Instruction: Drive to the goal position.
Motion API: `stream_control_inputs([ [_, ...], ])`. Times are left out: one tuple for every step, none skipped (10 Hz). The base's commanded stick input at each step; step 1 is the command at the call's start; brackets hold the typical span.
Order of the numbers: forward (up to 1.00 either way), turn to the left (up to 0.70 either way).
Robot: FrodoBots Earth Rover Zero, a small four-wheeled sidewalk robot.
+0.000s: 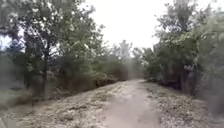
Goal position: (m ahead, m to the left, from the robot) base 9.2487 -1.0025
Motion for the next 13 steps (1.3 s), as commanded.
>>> stream_control_inputs([
  [0.45, 0.0],
  [0.45, 0.0],
  [0.45, 0.0],
  [0.45, 0.0],
  [0.45, 0.0],
  [0.45, 0.0],
  [0.45, 0.0],
  [0.45, 0.0],
  [0.45, 0.0],
  [0.45, 0.0],
  [0.45, 0.0],
  [0.45, 0.0],
  [0.45, 0.0],
])
